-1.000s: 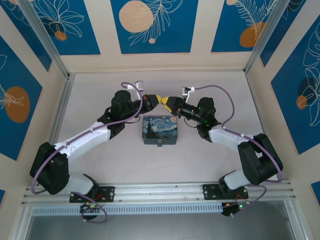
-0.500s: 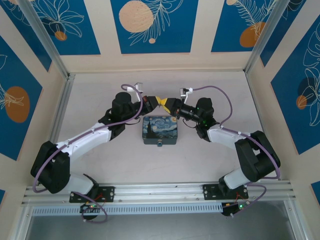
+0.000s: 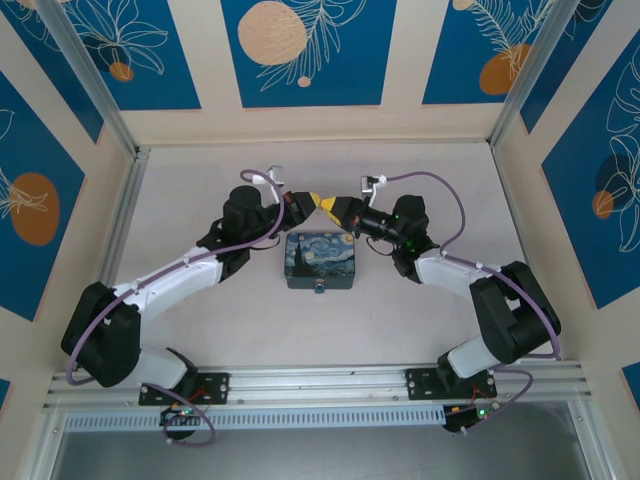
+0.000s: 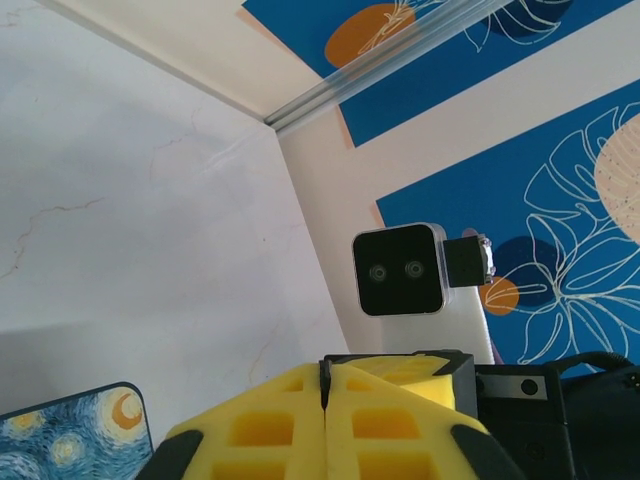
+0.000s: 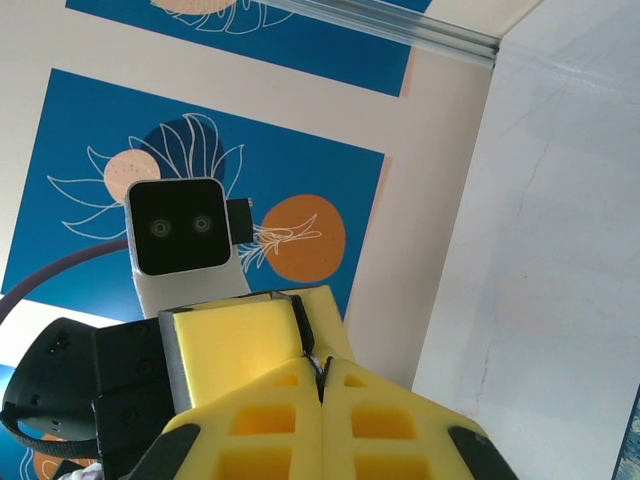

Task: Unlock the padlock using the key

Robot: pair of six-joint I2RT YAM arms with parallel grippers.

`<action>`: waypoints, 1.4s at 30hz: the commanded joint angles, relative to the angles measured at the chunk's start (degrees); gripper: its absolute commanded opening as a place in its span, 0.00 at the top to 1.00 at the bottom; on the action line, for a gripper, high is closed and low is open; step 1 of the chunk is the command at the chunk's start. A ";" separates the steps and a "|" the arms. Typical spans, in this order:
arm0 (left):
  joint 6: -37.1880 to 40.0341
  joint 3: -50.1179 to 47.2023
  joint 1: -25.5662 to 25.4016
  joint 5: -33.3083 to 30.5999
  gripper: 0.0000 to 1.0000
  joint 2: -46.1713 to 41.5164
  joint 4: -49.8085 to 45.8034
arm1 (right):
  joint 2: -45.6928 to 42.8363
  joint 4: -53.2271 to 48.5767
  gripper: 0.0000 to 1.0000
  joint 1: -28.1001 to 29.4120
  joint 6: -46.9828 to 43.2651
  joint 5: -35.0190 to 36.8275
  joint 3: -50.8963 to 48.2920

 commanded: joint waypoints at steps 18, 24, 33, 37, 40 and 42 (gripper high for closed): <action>6.79 -4.01 1.92 0.06 0.00 -18.57 -31.03 | -19.11 -34.80 1.00 -1.92 -11.90 2.30 -5.69; 11.10 -9.49 -2.18 2.07 0.00 -21.48 -37.74 | -21.60 -45.73 1.00 -1.95 -13.45 0.17 -5.64; 15.38 -17.57 -13.78 -3.66 0.00 -19.73 -35.14 | -24.92 -48.77 1.00 2.37 -12.29 5.39 -8.93; 14.40 -23.51 -15.07 -4.78 0.00 -19.15 -27.36 | -26.85 -49.05 1.00 2.76 -12.01 8.44 -11.44; 14.38 -26.30 -15.18 -6.00 0.00 -17.53 -21.90 | -27.46 -48.27 1.00 2.39 -11.64 9.87 -13.05; 14.68 -27.10 -15.17 -7.42 0.00 -16.17 -19.53 | -27.34 -46.77 1.00 2.39 -11.35 10.17 -14.09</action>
